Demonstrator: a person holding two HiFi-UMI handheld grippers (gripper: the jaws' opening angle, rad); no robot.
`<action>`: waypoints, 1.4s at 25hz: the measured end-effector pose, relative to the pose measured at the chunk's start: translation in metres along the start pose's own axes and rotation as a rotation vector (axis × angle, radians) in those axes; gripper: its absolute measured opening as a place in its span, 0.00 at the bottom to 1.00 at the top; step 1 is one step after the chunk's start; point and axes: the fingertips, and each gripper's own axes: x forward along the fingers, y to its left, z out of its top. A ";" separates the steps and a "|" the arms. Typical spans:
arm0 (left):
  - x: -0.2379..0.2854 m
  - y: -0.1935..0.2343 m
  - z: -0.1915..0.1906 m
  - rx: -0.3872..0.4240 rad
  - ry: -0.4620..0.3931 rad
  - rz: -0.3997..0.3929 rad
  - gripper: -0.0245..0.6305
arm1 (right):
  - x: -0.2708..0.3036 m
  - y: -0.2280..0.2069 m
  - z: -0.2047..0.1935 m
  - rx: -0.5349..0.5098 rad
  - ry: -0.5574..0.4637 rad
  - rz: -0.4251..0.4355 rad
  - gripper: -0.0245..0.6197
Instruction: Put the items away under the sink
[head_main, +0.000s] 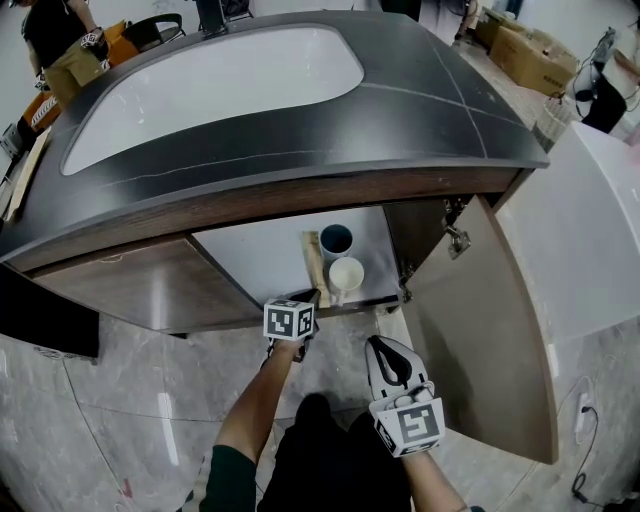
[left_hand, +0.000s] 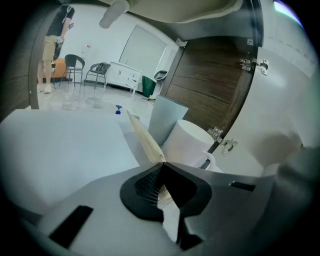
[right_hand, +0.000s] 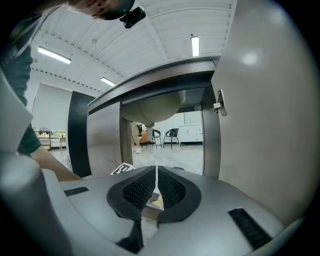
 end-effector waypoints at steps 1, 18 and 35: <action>0.003 0.000 -0.001 -0.007 0.005 -0.003 0.06 | -0.001 -0.001 -0.001 0.001 0.000 -0.001 0.10; -0.015 -0.002 -0.006 0.154 -0.053 0.107 0.18 | -0.013 0.004 -0.003 0.042 -0.019 -0.008 0.10; -0.188 -0.111 0.096 0.340 -0.174 0.035 0.05 | -0.042 0.026 0.135 0.087 -0.016 -0.011 0.11</action>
